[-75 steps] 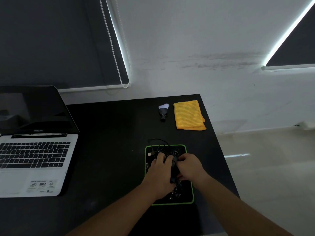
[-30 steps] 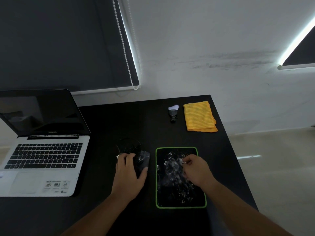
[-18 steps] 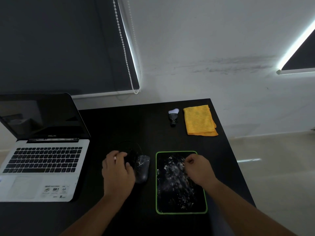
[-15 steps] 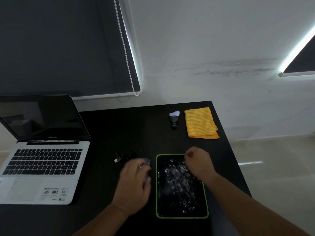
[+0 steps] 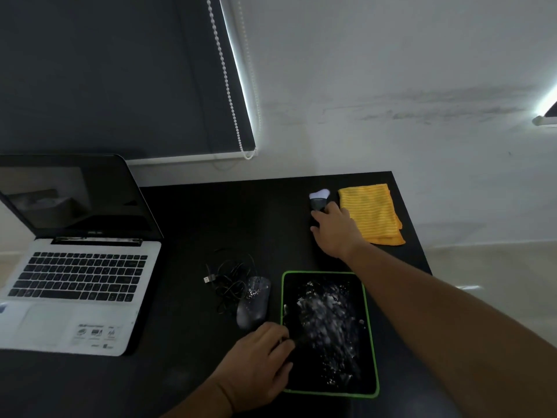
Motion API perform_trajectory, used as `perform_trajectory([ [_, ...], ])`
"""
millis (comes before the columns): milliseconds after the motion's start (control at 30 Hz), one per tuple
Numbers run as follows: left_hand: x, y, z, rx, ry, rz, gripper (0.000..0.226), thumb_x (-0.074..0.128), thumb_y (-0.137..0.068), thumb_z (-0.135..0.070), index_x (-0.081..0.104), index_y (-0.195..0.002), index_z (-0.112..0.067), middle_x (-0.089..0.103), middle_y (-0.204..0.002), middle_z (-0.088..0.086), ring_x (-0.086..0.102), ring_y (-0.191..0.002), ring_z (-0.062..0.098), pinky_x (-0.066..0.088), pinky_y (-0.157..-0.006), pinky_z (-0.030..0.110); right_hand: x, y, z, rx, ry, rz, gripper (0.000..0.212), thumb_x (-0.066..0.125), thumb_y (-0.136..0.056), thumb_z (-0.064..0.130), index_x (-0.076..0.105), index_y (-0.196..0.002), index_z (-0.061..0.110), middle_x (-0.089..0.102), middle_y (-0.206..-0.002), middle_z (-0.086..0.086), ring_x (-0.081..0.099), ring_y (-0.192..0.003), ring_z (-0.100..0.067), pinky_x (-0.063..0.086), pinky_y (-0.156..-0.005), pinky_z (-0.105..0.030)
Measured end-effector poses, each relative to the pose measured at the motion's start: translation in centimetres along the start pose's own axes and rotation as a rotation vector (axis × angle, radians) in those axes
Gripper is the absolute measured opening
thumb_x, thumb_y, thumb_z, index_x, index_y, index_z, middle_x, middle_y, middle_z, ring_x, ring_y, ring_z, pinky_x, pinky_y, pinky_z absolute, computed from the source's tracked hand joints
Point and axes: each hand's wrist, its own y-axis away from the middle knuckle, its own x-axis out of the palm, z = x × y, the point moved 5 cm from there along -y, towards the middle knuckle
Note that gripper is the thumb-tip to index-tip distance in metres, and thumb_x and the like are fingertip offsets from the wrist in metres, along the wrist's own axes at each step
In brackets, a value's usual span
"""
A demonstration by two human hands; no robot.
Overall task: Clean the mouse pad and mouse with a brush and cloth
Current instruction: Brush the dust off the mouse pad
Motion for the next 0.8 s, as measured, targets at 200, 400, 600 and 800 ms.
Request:
perform_trajectory([
  [200,0.9,1.4,0.3,-0.003,-0.018,0.035,0.039,0.07,-0.092,-0.041,0.067,-0.12,-0.013,0.061,-0.124,0.005,0.058,-0.121,0.023,0.053,-0.097,0.031,0.7,0.5,-0.6,0.013,-0.117,-0.106,0.019,0.058,-0.1,0.021,0.068,-0.115,0.014,0.056,-0.113,-0.011,0.06,-0.093,-0.03,0.054,-0.081,-0.041],
  [400,1.9,2.1,0.1,-0.005,-0.026,0.052,0.056,0.065,-0.092,-0.058,0.067,-0.127,-0.014,0.058,-0.137,0.007,0.049,-0.139,0.023,0.047,-0.111,0.034,-0.2,3.4,-1.8,0.184,-0.462,-0.196,0.005,0.066,-0.091,0.013,0.069,-0.096,0.013,0.065,-0.094,-0.005,0.063,-0.083,-0.024,0.051,-0.068,-0.034],
  [600,2.5,1.1,-0.9,0.069,-0.106,0.074,0.056,0.061,-0.095,-0.059,0.064,-0.131,-0.016,0.057,-0.138,0.009,0.047,-0.141,0.027,0.045,-0.111,0.042,0.3,11.2,-3.9,0.571,-1.286,-0.216,0.008,0.063,-0.096,0.005,0.071,-0.098,0.005,0.071,-0.093,-0.013,0.074,-0.067,-0.029,0.065,-0.068,-0.042],
  [800,2.5,1.1,-1.1,0.044,-0.09,0.084,0.054,0.061,-0.095,-0.057,0.063,-0.131,-0.018,0.055,-0.142,0.009,0.044,-0.143,0.027,0.044,-0.112,0.044,1.7,18.0,-1.9,0.544,-1.214,-0.157,0.015,0.078,-0.086,0.004,0.083,-0.078,0.016,0.077,-0.075,-0.003,0.071,-0.071,-0.016,0.06,-0.076,-0.035],
])
